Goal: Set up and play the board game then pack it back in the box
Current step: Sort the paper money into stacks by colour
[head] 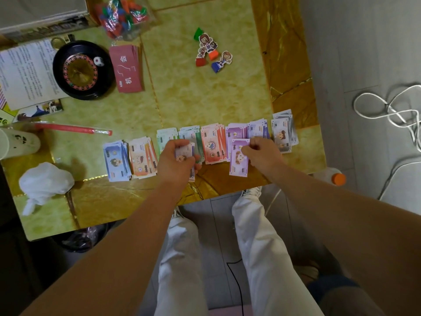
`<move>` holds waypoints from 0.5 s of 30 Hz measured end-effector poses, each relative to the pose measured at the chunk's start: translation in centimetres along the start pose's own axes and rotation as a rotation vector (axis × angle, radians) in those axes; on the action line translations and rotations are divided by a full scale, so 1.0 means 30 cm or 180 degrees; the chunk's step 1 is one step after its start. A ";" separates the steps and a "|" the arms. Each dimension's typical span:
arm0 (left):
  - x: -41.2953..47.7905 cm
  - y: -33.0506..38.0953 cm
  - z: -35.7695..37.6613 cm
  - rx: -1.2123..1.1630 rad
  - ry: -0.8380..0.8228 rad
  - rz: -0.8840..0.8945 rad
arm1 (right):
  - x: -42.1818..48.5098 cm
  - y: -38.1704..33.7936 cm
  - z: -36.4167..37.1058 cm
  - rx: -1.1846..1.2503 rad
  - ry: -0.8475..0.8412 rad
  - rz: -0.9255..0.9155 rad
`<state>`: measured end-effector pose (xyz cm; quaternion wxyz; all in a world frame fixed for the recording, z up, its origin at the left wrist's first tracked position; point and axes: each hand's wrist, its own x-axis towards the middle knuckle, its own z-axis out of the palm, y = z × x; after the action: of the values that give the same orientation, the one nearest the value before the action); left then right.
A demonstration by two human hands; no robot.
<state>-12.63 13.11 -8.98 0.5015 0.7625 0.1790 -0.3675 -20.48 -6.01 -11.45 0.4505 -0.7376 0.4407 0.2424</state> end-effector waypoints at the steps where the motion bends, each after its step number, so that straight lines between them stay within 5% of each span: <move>1: -0.001 -0.002 0.005 0.0003 0.0027 0.0019 | 0.003 -0.004 0.001 0.0033 0.0026 -0.0041; 15: -0.001 0.038 0.135 -0.0193 0.0005 -0.0302 | 0.062 -0.031 0.010 -0.0047 0.0765 -0.0515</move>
<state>-13.46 8.98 -9.15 0.5062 0.7379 0.2264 -0.3847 -18.75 -6.35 -12.60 0.4072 -0.7977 0.4288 0.1184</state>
